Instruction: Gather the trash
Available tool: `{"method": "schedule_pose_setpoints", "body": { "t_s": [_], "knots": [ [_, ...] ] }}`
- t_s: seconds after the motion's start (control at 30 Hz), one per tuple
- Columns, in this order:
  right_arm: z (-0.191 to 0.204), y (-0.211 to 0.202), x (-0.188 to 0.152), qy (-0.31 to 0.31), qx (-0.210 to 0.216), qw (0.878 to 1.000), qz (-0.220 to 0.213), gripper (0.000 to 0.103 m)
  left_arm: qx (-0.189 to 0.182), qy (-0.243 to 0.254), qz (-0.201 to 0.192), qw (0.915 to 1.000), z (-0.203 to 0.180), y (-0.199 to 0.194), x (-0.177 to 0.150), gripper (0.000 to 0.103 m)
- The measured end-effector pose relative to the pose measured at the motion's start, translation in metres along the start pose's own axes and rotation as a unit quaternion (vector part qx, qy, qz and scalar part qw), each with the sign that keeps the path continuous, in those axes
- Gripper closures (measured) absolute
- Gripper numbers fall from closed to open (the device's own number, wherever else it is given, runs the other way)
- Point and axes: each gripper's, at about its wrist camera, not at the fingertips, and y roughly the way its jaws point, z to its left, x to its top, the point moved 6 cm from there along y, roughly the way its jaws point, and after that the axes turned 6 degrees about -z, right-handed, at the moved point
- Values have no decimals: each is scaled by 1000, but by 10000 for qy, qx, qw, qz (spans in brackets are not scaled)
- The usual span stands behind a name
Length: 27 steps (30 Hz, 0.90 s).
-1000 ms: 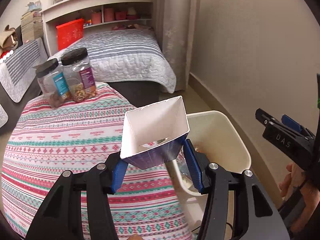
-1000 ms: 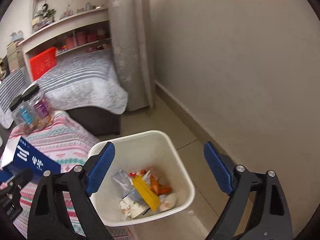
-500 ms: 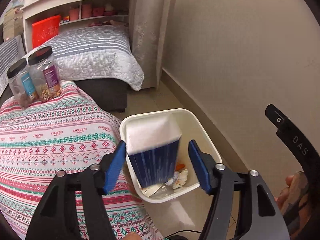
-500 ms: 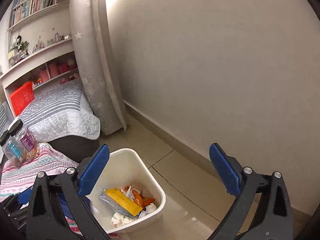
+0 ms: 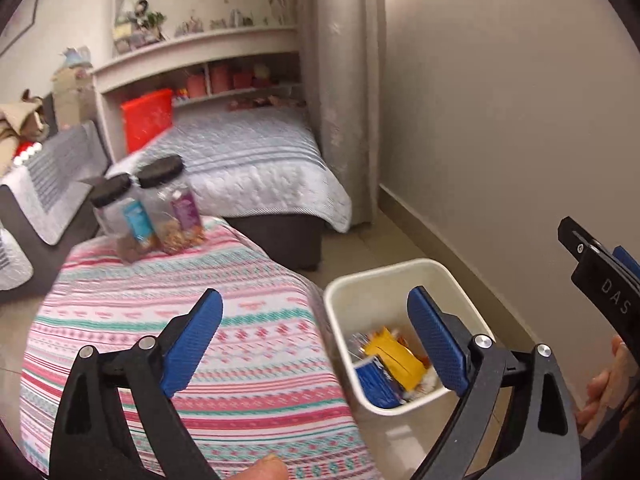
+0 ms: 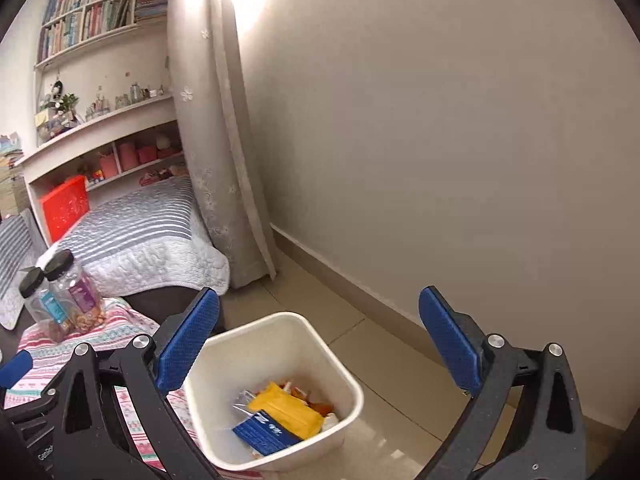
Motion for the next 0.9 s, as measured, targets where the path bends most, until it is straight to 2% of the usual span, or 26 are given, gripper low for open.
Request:
{"method": "schedule_pose_setpoints", "body": {
  "t_s": [0.17, 0.3, 0.4, 0.5, 0.6, 0.9],
  "knots": [
    [30, -23, 14, 132, 392, 9985, -364, 7, 541, -56, -604, 9967, 41, -33, 23, 7],
    [62, -38, 25, 129, 622, 9975, -294, 7, 765, -415, -917, 9920, 78, -56, 43, 7],
    [87, -54, 31, 202, 949, 9946, -361, 7, 937, -650, -1151, 9868, 102, -77, 53, 7],
    [108, -62, 31, 245, 1164, 9925, -288, 7, 1112, -770, -1134, 9843, 124, -91, 57, 7],
    [125, -68, 30, 228, 1269, 9914, -225, 7, 1286, -798, -890, 9845, 140, -97, 54, 7],
    [165, -85, 23, -104, 1365, 9905, -104, 7, 1388, -969, -573, 9839, 174, -103, 38, 7]
  ]
}}
